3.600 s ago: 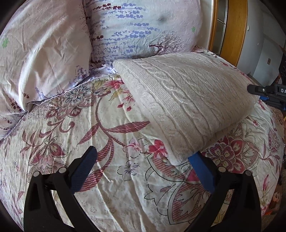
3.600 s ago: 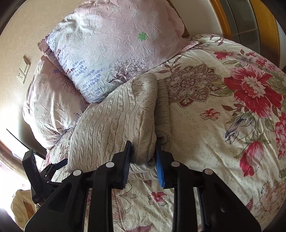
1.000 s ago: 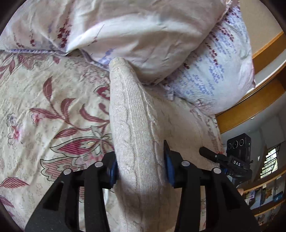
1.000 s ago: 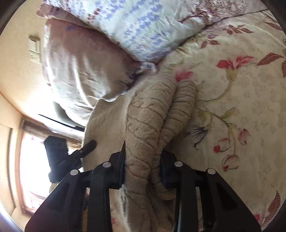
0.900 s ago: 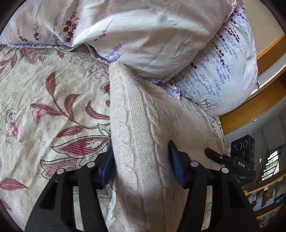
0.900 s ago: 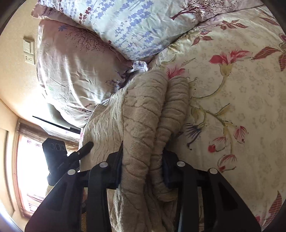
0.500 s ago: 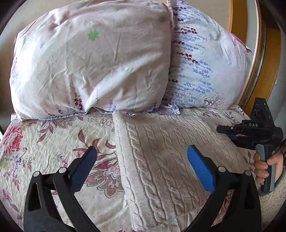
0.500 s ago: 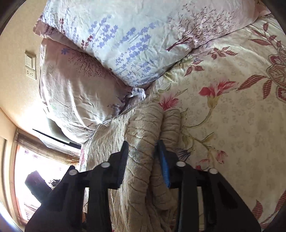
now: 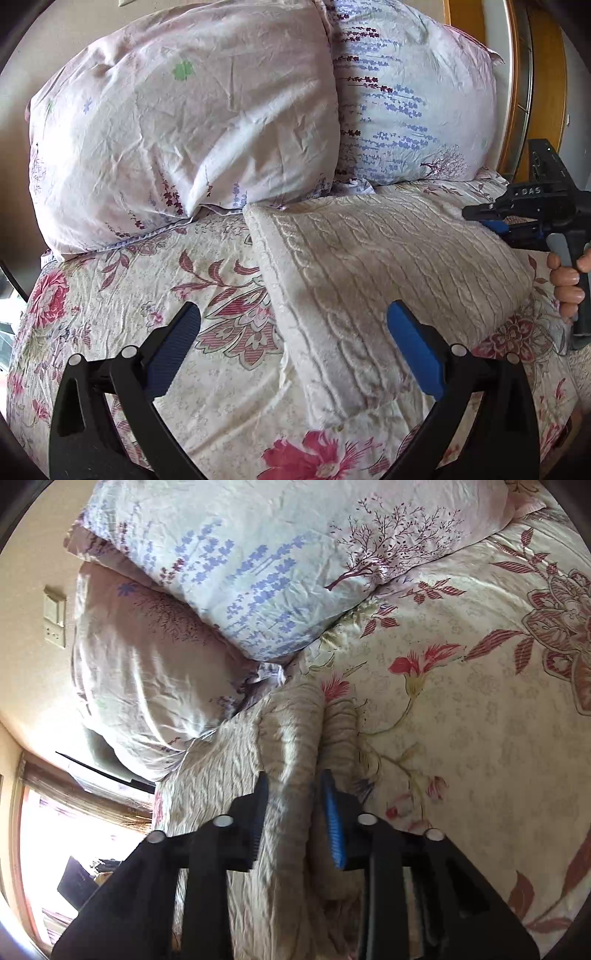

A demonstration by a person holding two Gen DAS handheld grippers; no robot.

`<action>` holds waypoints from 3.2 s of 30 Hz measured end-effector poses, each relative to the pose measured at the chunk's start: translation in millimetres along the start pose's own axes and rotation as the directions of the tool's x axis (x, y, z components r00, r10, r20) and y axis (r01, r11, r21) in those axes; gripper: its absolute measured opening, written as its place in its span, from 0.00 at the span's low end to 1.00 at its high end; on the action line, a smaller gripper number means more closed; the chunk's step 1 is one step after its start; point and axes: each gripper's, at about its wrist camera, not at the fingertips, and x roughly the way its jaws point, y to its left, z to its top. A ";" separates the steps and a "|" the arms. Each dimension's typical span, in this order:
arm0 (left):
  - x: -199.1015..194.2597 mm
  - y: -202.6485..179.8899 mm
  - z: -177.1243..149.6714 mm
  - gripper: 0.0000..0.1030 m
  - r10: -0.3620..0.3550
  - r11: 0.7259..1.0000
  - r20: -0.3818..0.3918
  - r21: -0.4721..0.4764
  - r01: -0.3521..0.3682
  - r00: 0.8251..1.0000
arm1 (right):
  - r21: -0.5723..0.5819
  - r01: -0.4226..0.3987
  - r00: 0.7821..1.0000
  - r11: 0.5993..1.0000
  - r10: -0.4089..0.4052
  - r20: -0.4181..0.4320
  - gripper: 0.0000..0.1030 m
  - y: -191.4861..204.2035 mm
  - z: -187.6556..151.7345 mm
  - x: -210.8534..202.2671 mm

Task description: Fold small clothes

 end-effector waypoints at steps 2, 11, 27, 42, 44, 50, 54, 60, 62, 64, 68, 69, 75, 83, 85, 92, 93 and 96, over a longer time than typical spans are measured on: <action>-8.0 7.9 -10.2 0.98 -0.001 1.000 0.001 0.006 0.001 1.000 | -0.020 -0.011 1.000 1.000 0.011 0.012 0.39 0.8 -9.4 -15.8; -13.5 6.2 -32.2 0.98 0.025 1.000 -0.044 0.012 -0.024 0.999 | -0.025 0.057 0.998 0.998 -0.057 0.006 0.12 2.7 -29.0 -10.6; -5.3 -2.9 -38.4 0.98 0.139 0.990 -0.076 0.031 -0.137 0.987 | 0.007 -0.027 0.999 1.000 0.027 0.020 0.30 -9.4 -54.0 -39.0; 17.9 23.8 -44.2 0.98 0.089 0.984 -0.175 -0.135 -0.113 0.981 | -0.108 0.047 0.998 0.993 -0.050 -0.030 0.12 3.3 -83.7 -30.2; 14.1 27.4 -45.3 0.98 0.049 0.984 -0.175 -0.160 -0.077 0.983 | -0.133 0.071 0.997 0.989 -0.074 -0.017 0.12 7.7 -84.6 -30.9; -41.3 37.8 -27.9 0.98 -0.070 0.958 0.014 -0.276 0.071 0.997 | -0.210 0.096 0.984 0.973 -0.061 0.165 0.27 34.3 -79.7 -72.6; -27.0 12.1 -1.1 0.98 -0.145 0.936 0.036 -0.320 0.149 0.989 | -0.298 0.105 0.988 0.949 -0.065 0.140 0.28 62.5 -83.7 -55.0; 5.4 -47.1 7.9 0.97 -0.096 0.979 -0.033 -0.185 0.088 0.995 | -0.323 0.191 0.979 0.927 -0.156 0.129 0.28 62.7 -89.7 -33.9; 12.4 -57.1 6.7 0.97 -0.033 0.992 -0.052 -0.122 0.027 0.998 | -0.348 0.237 0.970 0.907 -0.198 0.142 0.28 63.8 -92.1 -31.9; 20.3 -60.7 4.0 0.97 0.010 0.996 -0.077 -0.085 -0.017 0.997 | -0.370 0.284 0.958 0.885 -0.242 0.155 0.28 65.6 -93.4 -29.0; 33.4 -59.1 -4.7 0.97 0.040 0.997 -0.128 -0.062 -0.048 0.991 | -0.394 0.355 0.935 0.848 -0.327 0.139 0.28 64.1 -96.9 -15.6; 36.1 -59.3 -6.0 0.97 0.042 0.997 -0.135 -0.059 -0.051 0.990 | -0.404 0.369 0.929 0.837 -0.342 0.140 0.28 64.3 -97.5 -12.5; 48.0 -52.3 -13.6 0.98 0.021 0.995 -0.174 -0.093 -0.037 0.984 | -0.463 0.422 0.904 0.780 -0.402 0.148 0.29 68.4 -101.8 -2.3; 54.6 -48.6 -13.8 0.98 -0.007 0.992 -0.190 -0.123 -0.017 0.982 | -0.515 0.494 0.864 0.701 -0.461 0.201 0.31 77.6 -109.4 6.5; 51.3 -47.3 -12.5 0.98 -0.018 0.993 -0.174 -0.114 -0.002 0.985 | -0.503 0.472 0.879 0.724 -0.434 0.200 0.31 75.8 -107.9 0.7; 2.3 -2.6 -23.0 0.98 0.027 0.983 -0.086 -0.178 -0.041 0.996 | -0.329 0.539 0.829 0.775 -0.420 0.370 0.92 62.3 -99.5 -69.7; -3.2 5.3 -26.3 0.98 0.039 0.980 -0.081 -0.190 -0.053 0.996 | -0.318 0.567 0.809 0.760 -0.440 0.390 0.94 61.0 -99.1 -75.9; -12.6 23.4 -38.7 0.98 0.055 0.970 -0.101 -0.231 -0.077 0.993 | -0.284 0.630 0.761 0.723 -0.501 0.411 0.99 57.0 -97.7 -84.6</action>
